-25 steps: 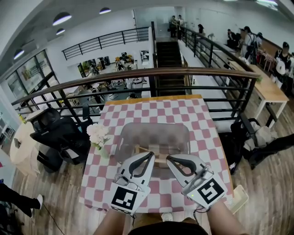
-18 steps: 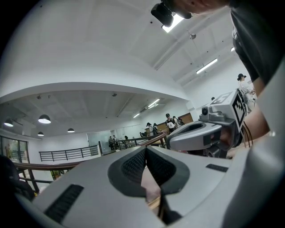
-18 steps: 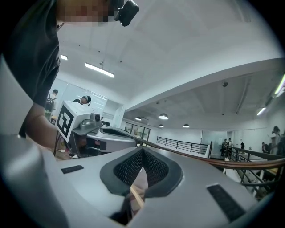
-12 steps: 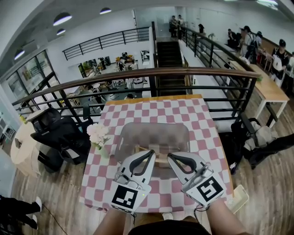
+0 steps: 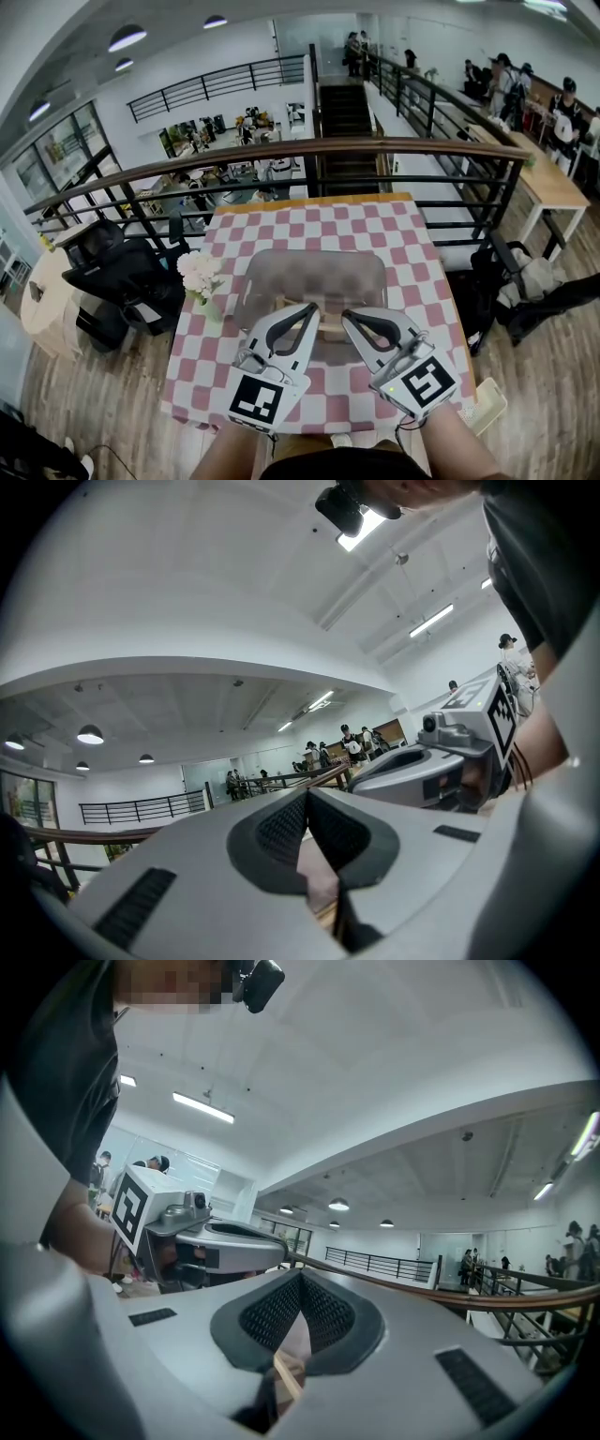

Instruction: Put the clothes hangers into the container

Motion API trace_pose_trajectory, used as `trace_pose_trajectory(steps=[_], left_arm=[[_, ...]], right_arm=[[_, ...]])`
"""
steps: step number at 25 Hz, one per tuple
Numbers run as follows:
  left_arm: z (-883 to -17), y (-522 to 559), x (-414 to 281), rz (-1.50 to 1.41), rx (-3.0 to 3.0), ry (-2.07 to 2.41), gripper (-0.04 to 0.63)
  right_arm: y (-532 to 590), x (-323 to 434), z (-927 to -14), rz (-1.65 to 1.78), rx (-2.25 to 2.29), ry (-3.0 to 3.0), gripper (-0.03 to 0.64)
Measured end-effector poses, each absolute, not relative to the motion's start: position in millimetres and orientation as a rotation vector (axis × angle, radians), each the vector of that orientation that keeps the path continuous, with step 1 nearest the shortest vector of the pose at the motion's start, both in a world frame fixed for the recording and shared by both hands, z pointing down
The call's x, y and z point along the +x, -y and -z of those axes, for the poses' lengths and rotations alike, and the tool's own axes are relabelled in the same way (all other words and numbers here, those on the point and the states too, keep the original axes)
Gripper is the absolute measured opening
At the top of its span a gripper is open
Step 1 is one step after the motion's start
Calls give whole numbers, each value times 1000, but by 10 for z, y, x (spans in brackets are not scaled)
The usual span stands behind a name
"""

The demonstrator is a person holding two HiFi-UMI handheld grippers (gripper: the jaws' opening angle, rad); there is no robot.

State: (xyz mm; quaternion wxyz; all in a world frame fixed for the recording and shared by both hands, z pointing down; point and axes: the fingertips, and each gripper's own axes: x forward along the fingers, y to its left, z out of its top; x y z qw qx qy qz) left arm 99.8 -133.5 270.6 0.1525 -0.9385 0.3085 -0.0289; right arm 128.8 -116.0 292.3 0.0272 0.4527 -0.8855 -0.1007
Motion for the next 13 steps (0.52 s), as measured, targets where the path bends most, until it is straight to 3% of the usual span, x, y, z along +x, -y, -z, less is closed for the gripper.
trace_pose_trajectory(steps=[13], left_arm=[[-2597,1358,1137,10,-2684,-867,9]], right_arm=[[1236,1375,-2858,318,1476,2715,31]])
